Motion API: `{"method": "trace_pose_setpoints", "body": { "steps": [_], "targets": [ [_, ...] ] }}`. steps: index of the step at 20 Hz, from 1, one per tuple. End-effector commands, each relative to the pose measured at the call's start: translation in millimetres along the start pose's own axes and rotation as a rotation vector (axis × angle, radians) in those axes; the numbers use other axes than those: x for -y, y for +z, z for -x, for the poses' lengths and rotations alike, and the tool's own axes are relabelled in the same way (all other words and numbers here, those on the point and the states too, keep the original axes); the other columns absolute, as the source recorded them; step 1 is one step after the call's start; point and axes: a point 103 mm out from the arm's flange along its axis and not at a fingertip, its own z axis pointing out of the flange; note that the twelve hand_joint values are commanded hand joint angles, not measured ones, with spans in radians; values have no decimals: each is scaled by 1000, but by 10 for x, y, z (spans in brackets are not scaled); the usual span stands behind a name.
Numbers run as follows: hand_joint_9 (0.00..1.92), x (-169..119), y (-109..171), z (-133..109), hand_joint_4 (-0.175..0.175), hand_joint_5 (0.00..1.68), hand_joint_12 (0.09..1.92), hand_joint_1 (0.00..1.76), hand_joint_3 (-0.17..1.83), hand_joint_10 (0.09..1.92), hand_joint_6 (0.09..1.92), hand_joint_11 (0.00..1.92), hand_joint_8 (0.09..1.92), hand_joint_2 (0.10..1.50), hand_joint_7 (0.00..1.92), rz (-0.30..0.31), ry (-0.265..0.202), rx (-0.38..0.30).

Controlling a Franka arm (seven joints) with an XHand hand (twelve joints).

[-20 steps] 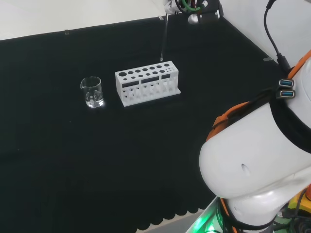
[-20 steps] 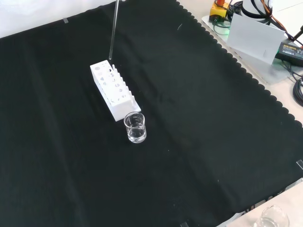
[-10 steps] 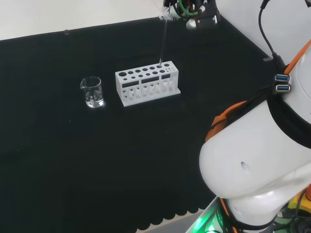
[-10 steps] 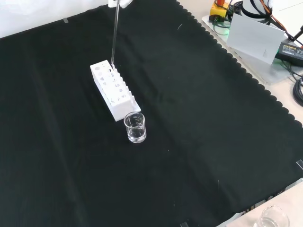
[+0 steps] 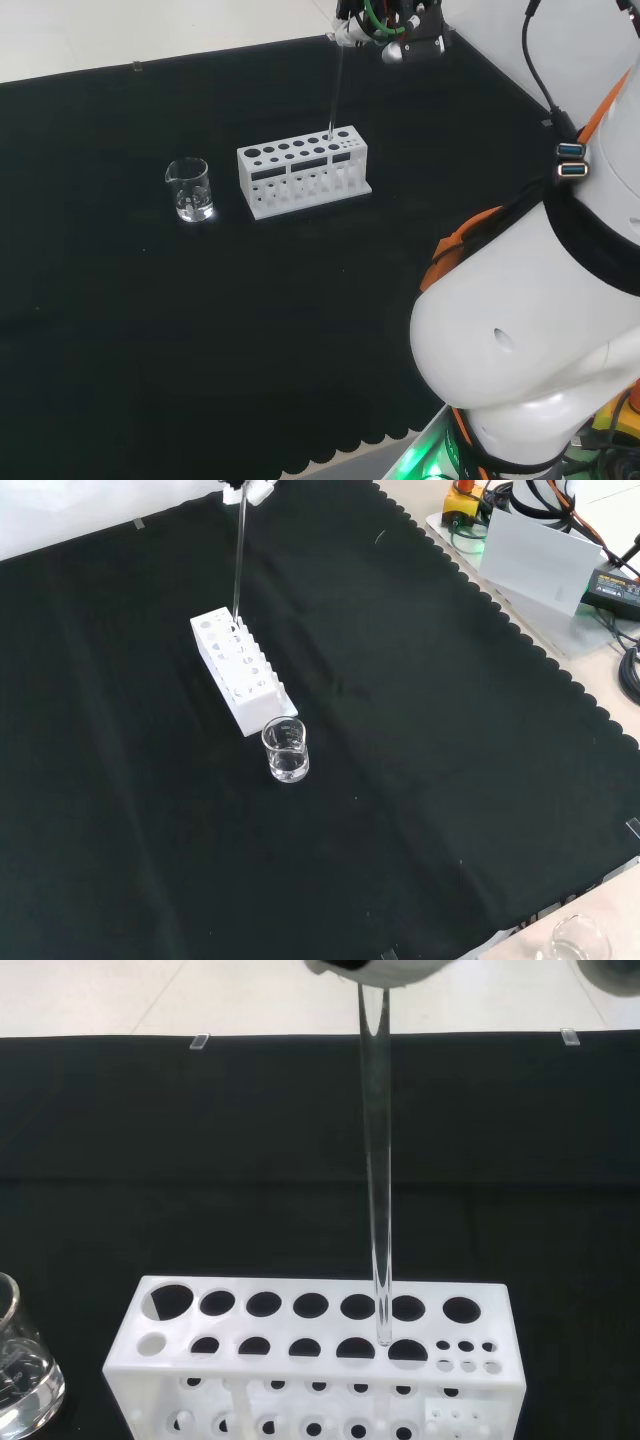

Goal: Put the glass rod back on the white test tube rack.

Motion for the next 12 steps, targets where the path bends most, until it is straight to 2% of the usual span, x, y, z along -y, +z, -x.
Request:
{"method": "trace_pose_setpoints", "body": {
  "steps": [1, 12],
  "targets": [
    [1735, -63, 66, 68, -164, 1459, 391, 1325, -175, 390, 87, 1646, 391, 1033, 1462, -5, 4, -10],
    [1735, -158, 205, 177, -165, 1459, 391, 1325, -175, 389, 87, 1646, 391, 1033, 1462, -30, 10, -25]
  ]
}}
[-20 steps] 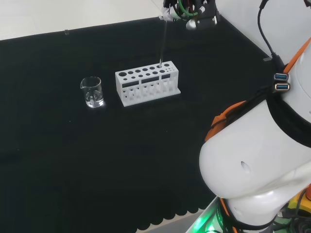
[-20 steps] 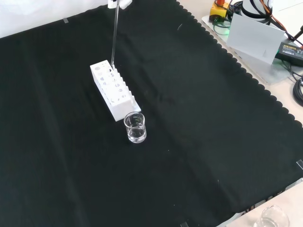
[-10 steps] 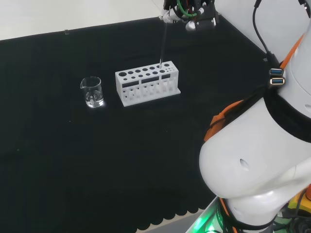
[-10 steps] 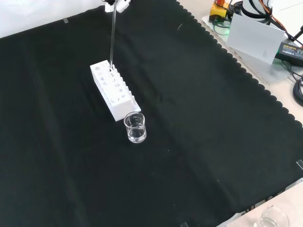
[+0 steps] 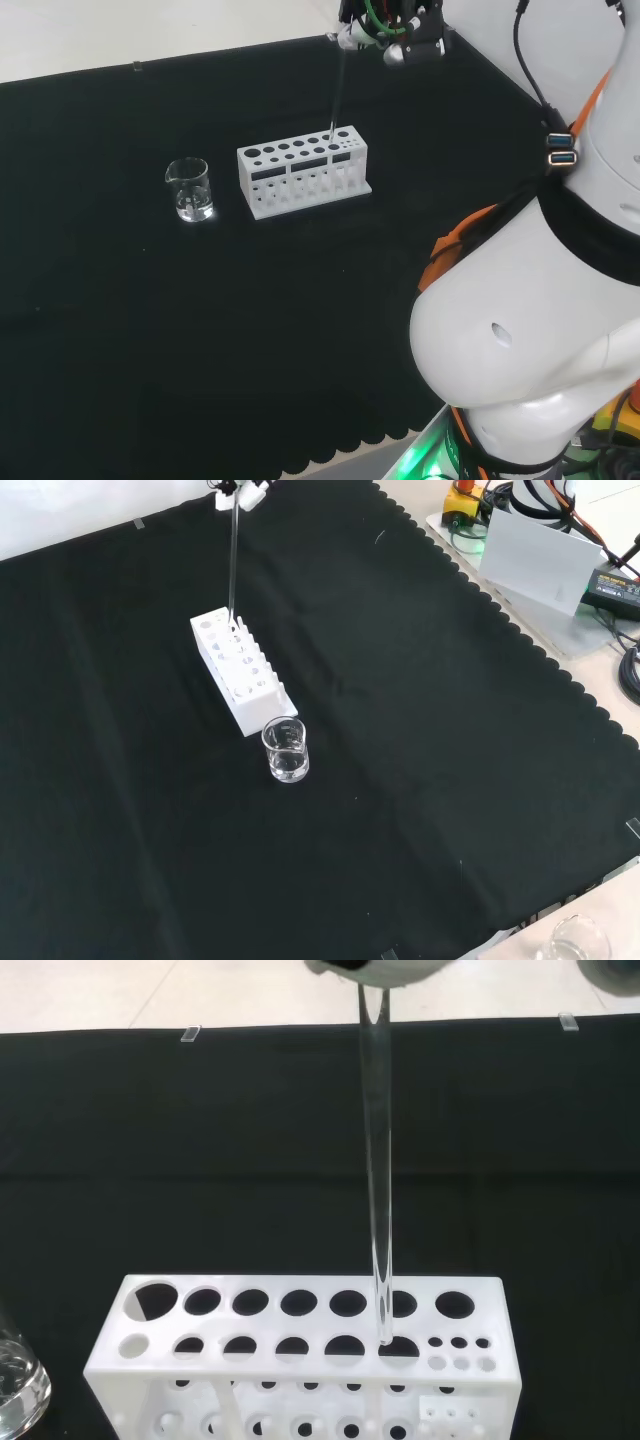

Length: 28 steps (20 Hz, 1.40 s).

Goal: Put the glass rod back on the white test tube rack.

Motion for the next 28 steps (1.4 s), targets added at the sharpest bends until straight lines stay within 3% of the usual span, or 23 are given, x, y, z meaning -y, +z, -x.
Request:
{"method": "trace_pose_setpoints", "body": {
  "steps": [1, 28],
  "targets": [
    [1735, -65, 114, 83, -165, 1459, 391, 1325, -175, 389, 87, 1646, 391, 1033, 1462, -15, 4, -7],
    [1736, -408, 527, 103, -164, 1460, 393, 1325, -175, 389, 87, 1645, 392, 1033, 1462, -100, 3, -7]
  ]
}}
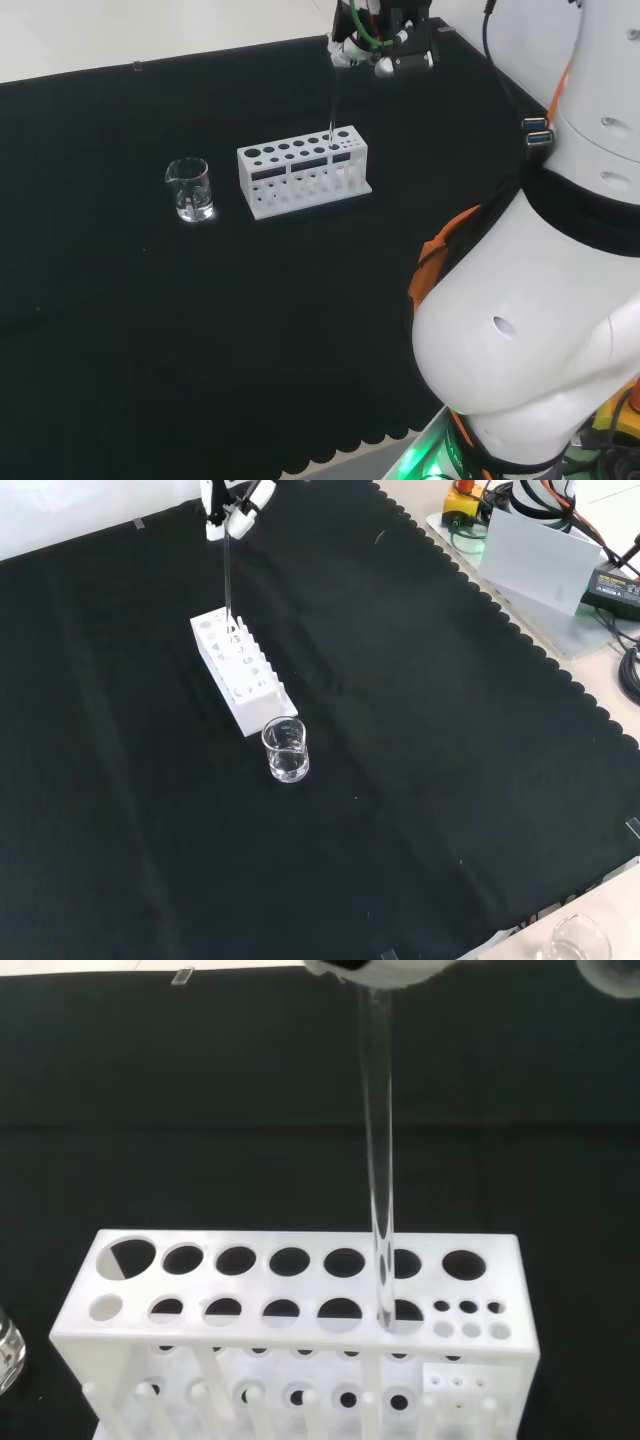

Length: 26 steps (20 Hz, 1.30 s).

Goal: Put the glass rod back on the white test tube rack.

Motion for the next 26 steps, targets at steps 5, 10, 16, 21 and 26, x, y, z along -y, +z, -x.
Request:
{"method": "trace_pose_setpoints", "body": {
  "steps": [5, 10, 16, 21, 26],
  "targets": [
    [1739, -272, 228, 109, -166, 1460, 394, 1325, -175, 389, 87, 1645, 385, 1033, 1465, -56, 12, -16],
    [1743, -280, 313, 165, -163, 1460, 395, 1325, -175, 387, 87, 1644, 349, 1032, 1480, -74, 21, -22],
    [1749, -310, 338, 165, -165, 1456, 397, 1325, -175, 383, 87, 1654, 268, 1031, 1515, -89, 18, -47],
    [1790, -289, 319, 181, -174, 1220, 373, 1316, -175, 324, 488, 1732, 87, 1050, 1584, -120, 16, -76],
    [1807, -262, 271, 164, -175, 809, 359, 1216, -172, 179, 854, 1835, 534, 989, 1251, -146, 8, -79]
  ]
}}
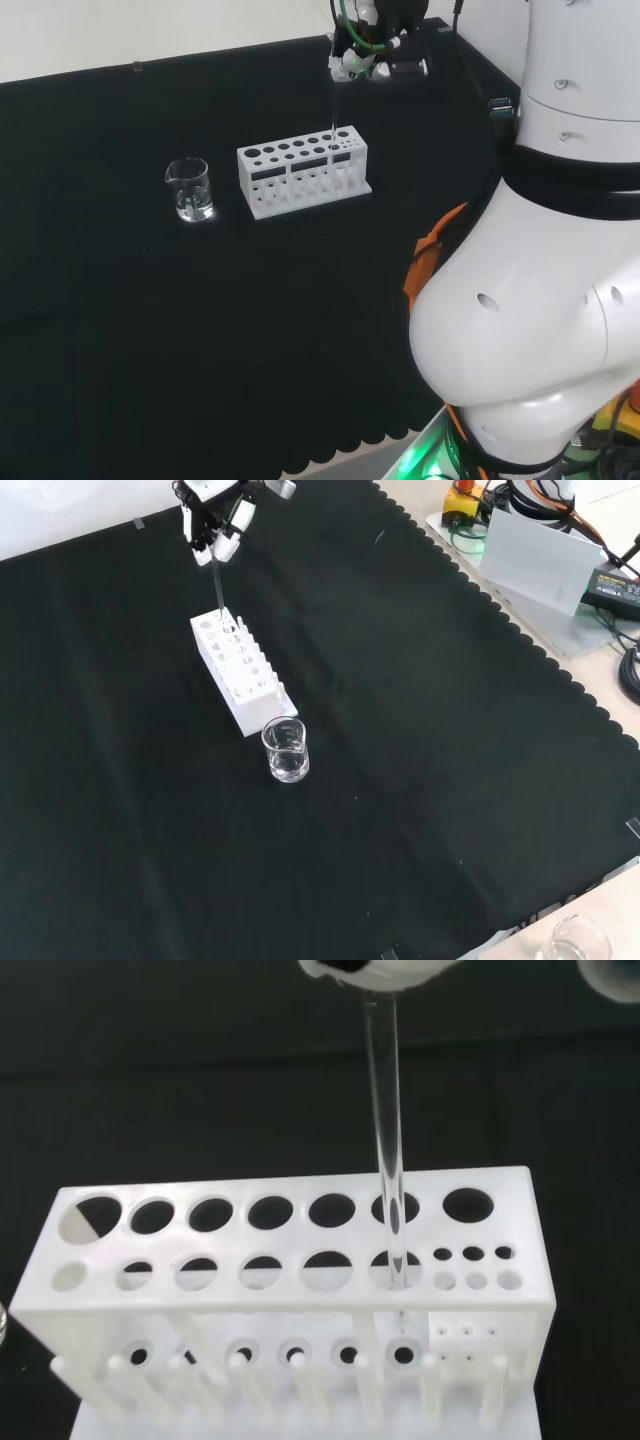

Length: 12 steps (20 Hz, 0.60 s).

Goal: Put the glass rod back on the white test tube rack.

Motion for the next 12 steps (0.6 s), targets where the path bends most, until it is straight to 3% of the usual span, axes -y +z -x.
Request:
{"method": "trace_pose_setpoints", "body": {
  "steps": [1, 5, 12],
  "targets": [
    [1809, 35, -24, -21, -175, 711, 360, 1210, -174, 154, 886, 1859, 543, 978, 1214, -31, -11, -13],
    [1811, 50, -49, -45, -159, 510, 364, 1211, -175, 115, 888, 1905, 541, 951, 1122, -27, -15, -7],
    [1826, 108, -175, -55, -154, 498, 360, 1220, -175, 88, 856, 1920, 558, 937, 1089, -1, -14, -2]
  ]
}}
